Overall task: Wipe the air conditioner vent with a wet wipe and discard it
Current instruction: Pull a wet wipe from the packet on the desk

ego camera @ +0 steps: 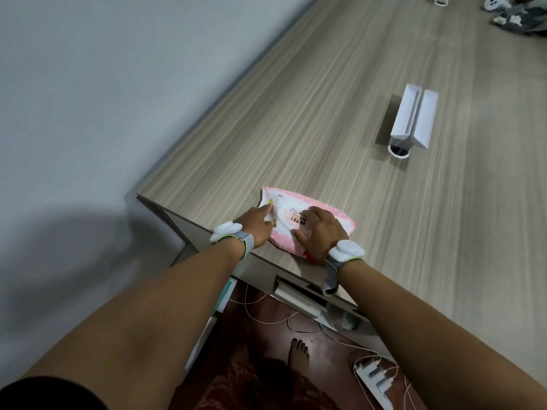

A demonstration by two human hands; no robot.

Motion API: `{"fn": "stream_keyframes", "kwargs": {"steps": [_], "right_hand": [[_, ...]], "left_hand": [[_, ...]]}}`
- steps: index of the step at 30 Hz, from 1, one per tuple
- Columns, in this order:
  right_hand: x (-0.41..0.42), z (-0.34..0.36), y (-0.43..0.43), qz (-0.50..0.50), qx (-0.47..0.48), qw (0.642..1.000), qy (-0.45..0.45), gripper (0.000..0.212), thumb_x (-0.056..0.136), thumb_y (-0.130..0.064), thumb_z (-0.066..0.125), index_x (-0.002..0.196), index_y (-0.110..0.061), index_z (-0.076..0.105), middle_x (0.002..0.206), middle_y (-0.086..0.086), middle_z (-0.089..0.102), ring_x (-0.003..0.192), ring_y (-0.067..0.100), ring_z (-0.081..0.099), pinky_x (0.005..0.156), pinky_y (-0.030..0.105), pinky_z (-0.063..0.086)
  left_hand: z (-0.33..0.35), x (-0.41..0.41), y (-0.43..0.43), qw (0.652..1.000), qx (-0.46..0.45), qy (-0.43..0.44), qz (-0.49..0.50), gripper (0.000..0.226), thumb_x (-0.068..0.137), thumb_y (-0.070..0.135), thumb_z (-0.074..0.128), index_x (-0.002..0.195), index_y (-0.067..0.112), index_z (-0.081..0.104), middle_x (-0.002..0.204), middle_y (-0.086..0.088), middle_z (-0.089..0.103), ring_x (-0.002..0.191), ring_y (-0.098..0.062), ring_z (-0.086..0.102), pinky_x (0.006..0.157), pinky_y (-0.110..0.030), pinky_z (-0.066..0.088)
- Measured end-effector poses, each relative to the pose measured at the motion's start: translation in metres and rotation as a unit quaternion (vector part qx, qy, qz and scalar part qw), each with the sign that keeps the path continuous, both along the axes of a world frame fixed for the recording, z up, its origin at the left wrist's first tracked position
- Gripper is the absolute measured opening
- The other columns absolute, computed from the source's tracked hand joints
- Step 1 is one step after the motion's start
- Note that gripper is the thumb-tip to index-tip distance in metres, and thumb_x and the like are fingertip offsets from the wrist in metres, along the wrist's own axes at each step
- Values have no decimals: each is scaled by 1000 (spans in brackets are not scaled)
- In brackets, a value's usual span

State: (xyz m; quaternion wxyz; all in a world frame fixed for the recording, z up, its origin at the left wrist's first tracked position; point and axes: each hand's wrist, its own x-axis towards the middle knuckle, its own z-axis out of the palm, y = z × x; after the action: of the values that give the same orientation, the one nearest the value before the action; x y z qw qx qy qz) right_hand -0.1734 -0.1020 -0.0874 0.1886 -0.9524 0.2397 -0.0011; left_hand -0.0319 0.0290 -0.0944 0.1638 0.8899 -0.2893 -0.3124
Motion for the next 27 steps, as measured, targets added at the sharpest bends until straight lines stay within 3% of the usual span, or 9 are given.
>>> {"fn": "stream_keyframes", "kwargs": {"steps": [4, 7, 11, 14, 17, 21, 24, 27], "right_hand": [[2, -4, 2, 37, -63, 997, 25, 56, 91, -46, 51, 133, -8, 47, 143, 15, 44, 130, 31, 42, 103, 42, 40], [6, -5, 6, 64, -119, 988, 81, 57, 98, -44, 34, 137, -2, 37, 148, 21, 34, 133, 33, 38, 99, 44, 41], [10, -6, 7, 87, -146, 978, 122, 60, 101, -40, 26, 139, 7, 30, 148, 31, 29, 134, 41, 35, 97, 47, 42], [11, -7, 8, 90, -158, 976, 116, 58, 102, -36, 30, 134, 12, 36, 141, 36, 36, 128, 47, 42, 91, 51, 47], [12, -8, 5, 96, -165, 972, 134, 55, 103, -34, 23, 136, 9, 33, 143, 32, 37, 128, 43, 42, 90, 49, 47], [17, 1, -3, 104, -168, 975, 106, 45, 102, -34, 23, 123, 0, 44, 124, 20, 55, 109, 35, 56, 78, 42, 49], [19, 12, -12, 79, -132, 987, 49, 44, 102, -35, 28, 113, -3, 55, 111, 18, 62, 99, 36, 58, 77, 41, 47], [22, 24, -25, 22, -93, 995, -25, 43, 101, -35, 33, 105, -3, 62, 105, 19, 55, 95, 38, 53, 73, 40, 47]], "left_hand": [[-9, -4, 3, 999, 16, -38, -18, 40, 91, 37, 33, 131, 39, 36, 146, -5, 39, 120, -36, 52, 94, -41, 45], [-13, -5, 2, 998, 23, -55, -24, 35, 94, 37, 32, 128, 37, 37, 148, -3, 38, 122, -38, 49, 96, -40, 39], [-17, -8, -2, 994, 34, -72, -70, 46, 102, 32, 23, 148, 29, 24, 159, 7, 21, 146, -20, 16, 113, -43, 21], [-16, -7, -3, 995, 42, -59, -66, 49, 103, 34, 20, 152, 27, 18, 160, 9, 16, 148, -16, 8, 116, -43, 15], [-10, -6, -2, 997, 44, -44, -54, 49, 103, 33, 24, 151, 31, 20, 160, 8, 15, 147, -21, 13, 115, -41, 16], [-2, -4, -5, 998, 53, -11, -37, 49, 102, 37, 26, 151, 34, 23, 160, 2, 18, 144, -29, 23, 113, -40, 22], [10, 1, -14, 998, 53, -6, -17, 41, 99, 32, 34, 138, 31, 46, 145, -5, 47, 127, -32, 47, 99, -35, 34], [21, 2, -24, 997, 39, -65, 6, 34, 95, 34, 35, 106, 29, 66, 113, -3, 67, 107, -33, 59, 90, -39, 29]]}}
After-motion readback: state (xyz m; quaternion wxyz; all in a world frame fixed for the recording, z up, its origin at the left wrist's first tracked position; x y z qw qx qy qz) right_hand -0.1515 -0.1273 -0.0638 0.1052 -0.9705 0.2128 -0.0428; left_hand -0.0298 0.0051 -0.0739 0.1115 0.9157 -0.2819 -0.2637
